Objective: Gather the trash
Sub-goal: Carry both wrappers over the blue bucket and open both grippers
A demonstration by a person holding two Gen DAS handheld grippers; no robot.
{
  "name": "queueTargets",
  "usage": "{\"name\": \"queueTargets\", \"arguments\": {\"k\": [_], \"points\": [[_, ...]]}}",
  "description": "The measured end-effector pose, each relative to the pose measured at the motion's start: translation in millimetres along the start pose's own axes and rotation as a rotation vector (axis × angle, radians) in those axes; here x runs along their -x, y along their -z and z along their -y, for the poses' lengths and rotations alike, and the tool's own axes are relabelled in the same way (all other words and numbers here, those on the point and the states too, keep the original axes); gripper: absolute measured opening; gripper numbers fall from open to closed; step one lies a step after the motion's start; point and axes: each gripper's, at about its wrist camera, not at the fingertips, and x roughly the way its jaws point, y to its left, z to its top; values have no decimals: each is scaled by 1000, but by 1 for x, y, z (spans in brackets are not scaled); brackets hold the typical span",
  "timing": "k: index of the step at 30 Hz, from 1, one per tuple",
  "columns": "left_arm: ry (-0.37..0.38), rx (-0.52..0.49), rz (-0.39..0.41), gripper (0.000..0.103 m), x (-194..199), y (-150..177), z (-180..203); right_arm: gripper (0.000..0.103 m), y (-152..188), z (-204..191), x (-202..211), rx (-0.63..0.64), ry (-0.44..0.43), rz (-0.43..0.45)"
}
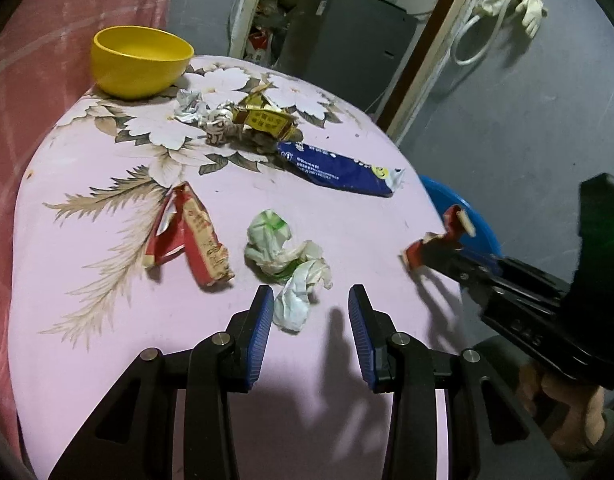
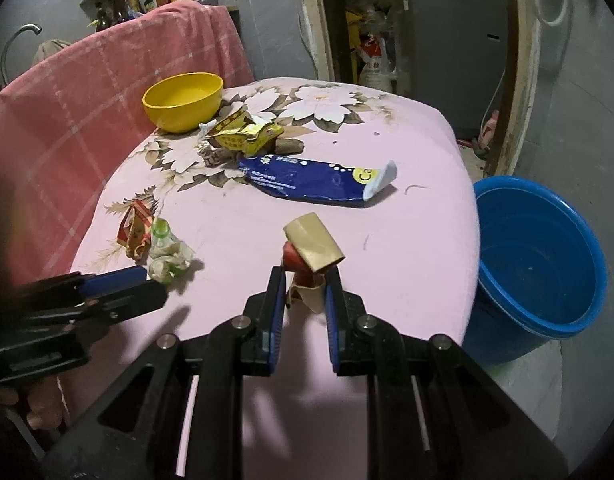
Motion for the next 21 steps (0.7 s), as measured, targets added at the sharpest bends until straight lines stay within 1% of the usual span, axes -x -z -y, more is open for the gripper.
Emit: {"name": "queueTargets", "arguments": {"k": [4, 6, 8, 11, 14, 16, 18, 21], "points": [[-36, 3, -24, 33, -10, -4, 0, 44, 2, 2, 2, -6, -16, 16], [-43, -4, -17, 29, -11, -5, 2, 44, 4, 3, 3, -8, -25, 30], [-52, -16, -21, 15, -12, -6, 3, 44, 5, 3, 5, -8, -33, 45], [-74, -44, -23, 9, -13, -6, 5, 44, 4, 4, 10, -8, -43, 74], [-80, -55, -16, 8, -14, -6, 8, 44, 4, 6, 16, -15, -46, 106], [-76, -59, 1, 7, -11, -8, 10, 44, 2, 8, 22, -18, -45, 135], [-68, -71, 41, 7, -5, -12, 15, 44, 1, 10, 28, -18, -38, 169], [-54, -87, 129, 7, 6, -23, 27, 44, -5, 18, 44, -20, -28, 244]]}}
